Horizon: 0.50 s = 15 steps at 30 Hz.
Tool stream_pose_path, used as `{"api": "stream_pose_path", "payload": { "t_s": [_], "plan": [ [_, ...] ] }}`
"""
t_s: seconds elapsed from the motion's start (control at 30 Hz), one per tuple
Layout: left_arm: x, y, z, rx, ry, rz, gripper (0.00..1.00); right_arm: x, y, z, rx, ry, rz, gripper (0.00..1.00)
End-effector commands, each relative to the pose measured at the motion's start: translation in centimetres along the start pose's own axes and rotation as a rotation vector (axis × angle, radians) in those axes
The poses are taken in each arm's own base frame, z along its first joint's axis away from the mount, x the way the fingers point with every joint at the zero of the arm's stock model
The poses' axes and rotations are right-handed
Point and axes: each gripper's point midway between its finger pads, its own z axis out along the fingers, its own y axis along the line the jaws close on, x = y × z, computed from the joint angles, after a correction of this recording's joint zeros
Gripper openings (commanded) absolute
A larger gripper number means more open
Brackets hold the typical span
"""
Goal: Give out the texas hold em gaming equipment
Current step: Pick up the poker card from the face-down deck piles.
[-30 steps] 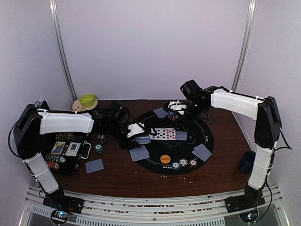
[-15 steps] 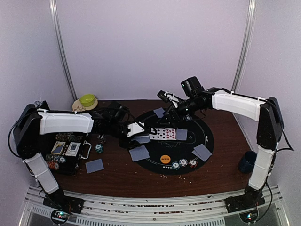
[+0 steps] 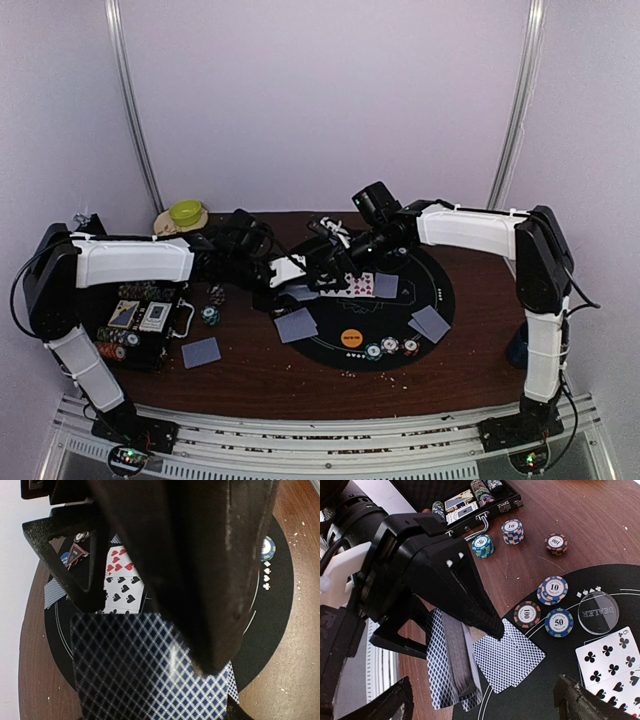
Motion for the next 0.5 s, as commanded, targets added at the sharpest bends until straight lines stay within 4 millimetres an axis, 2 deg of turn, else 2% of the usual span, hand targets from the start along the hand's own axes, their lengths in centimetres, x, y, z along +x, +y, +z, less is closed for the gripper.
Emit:
{"api": "stream_pose_path", "payload": {
  "t_s": [0.0,0.13,0.3,0.47],
  "plan": [
    [-2.6,1.2,-1.2,-0.045,-0.075,0.021,0.56,-1.6,1.3,0.5,-0.052,-0.024,0.003,1.0],
    [-2.6,1.1,-1.0,-0.039,-0.074,0.022,0.56,-1.3,0.6,1.7,-0.037,-0.015,0.042,1.0],
    [-2.6,0.9,-1.0,-0.029,-0.074,0.026,0.56,-0.9,-1.3,2.4,0.03,-0.015,0.099,1.0],
    [-2.4,0.7,-0.9,-0.022,-0.072,0.031,0.56,-1.3,-0.5,2.1,-0.053,-0.036,0.118,1.0]
  ]
}}
